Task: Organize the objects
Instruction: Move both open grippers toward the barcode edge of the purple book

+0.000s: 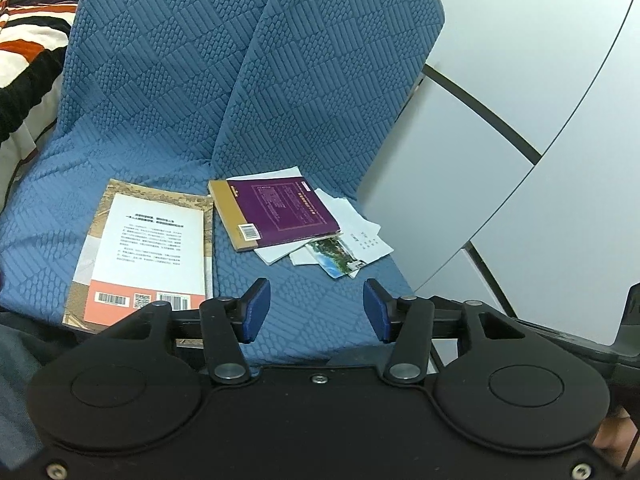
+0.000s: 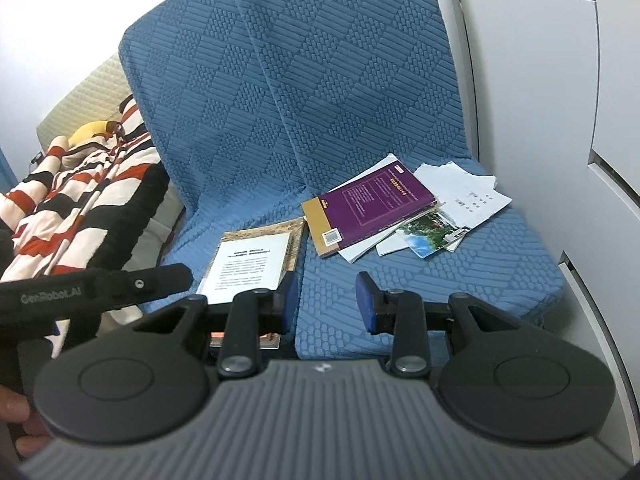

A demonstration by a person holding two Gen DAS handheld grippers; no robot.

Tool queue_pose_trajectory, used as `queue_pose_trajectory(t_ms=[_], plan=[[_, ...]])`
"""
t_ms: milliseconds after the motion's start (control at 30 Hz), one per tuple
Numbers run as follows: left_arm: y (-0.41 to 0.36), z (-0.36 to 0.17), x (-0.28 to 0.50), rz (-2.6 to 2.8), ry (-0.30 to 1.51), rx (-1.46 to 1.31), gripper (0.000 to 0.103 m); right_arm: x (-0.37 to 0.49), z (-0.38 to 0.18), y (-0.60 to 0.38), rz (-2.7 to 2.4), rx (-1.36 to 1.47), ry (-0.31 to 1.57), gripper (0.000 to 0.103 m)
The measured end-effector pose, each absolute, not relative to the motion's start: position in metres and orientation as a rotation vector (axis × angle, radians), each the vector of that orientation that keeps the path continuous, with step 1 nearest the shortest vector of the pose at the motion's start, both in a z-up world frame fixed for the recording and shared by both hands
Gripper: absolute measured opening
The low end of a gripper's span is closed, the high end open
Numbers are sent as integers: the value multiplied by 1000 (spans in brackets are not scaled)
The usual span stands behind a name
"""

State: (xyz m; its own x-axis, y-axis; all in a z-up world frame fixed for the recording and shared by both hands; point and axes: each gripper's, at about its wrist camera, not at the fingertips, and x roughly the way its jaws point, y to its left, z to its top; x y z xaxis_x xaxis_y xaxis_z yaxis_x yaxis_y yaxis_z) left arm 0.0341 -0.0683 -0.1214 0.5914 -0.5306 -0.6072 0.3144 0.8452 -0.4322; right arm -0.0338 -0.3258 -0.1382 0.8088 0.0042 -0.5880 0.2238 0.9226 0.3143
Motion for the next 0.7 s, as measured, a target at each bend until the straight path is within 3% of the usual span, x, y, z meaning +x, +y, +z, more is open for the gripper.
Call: queue_pose_trajectory(t_ms=[100, 200, 433, 533, 567, 700], plan=[[-69, -122, 36, -495, 798, -287, 54, -33, -139, -328, -127, 378, 623, 37], [-72, -122, 39, -495, 791, -274, 57, -33, -140, -331, -132, 383, 620, 46], [-81, -124, 47, -501, 795, -260, 63, -27, -144, -336, -130, 373, 636, 48], [-86, -127, 53, -493, 797, -255, 76, -24, -146, -340, -141, 378, 637, 66], [-87, -127, 54, -490, 795, -252, 78, -23, -147, -343, -142, 389, 635, 77], [-93, -133, 67, -476, 803, -260, 96, -17, -152, -353, -147, 416, 644, 82]])
